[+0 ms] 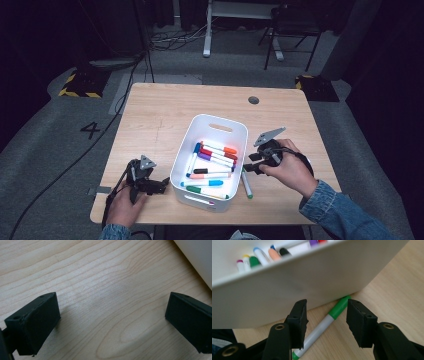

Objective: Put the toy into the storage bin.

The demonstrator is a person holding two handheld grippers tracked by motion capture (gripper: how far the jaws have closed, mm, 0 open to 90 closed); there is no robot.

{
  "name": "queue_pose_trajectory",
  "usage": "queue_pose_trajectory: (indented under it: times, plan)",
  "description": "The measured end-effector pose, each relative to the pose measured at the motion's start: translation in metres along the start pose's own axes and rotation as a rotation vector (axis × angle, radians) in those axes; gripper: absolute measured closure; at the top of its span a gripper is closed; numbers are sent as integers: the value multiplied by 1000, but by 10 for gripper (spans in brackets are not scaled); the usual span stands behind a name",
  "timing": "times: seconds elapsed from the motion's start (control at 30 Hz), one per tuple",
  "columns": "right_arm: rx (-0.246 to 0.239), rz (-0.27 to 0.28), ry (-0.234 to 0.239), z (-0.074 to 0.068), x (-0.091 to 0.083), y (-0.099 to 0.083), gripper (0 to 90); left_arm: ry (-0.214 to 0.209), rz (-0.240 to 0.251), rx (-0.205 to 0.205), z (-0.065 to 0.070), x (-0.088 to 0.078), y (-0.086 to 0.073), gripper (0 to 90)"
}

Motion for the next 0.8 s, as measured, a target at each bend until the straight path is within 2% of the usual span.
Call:
queue_pose_trajectory:
  times: [0.07,0.13,0.37,0.53,0.6,0.77,0.8]
  plan:
    - [-30,-18,0,2,12,-7,516,-3,-2,0,0,0,0,0]
    - [-21,-41,17,0,22,-13,516,0,0,0,0,0,0,0]
    - [-14,-76,15,1,44,-26,517,0,1,0,0,0,0,0]
    - [10,-78,11,3,52,-33,531,0,0,0,0,0,0,0]
    - [-2,-79,-3,6,54,-37,539,-3,-2,1,0,0,0,0]
    - [9,-89,-10,10,58,-45,583,0,0,0,0,0,0,0]
    - [1,-101,-34,12,57,-46,594,0,0,0,0,0,0,0]
Point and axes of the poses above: each handheld gripper's, and its own axes: x roughly forward along the jaws, y roughly out of its top, z roughly to its right, the point moved 5 cm from there along x, roughly forward along the jaws, and after that the axes turned 4 degrees about z, right-handed, at the moved point
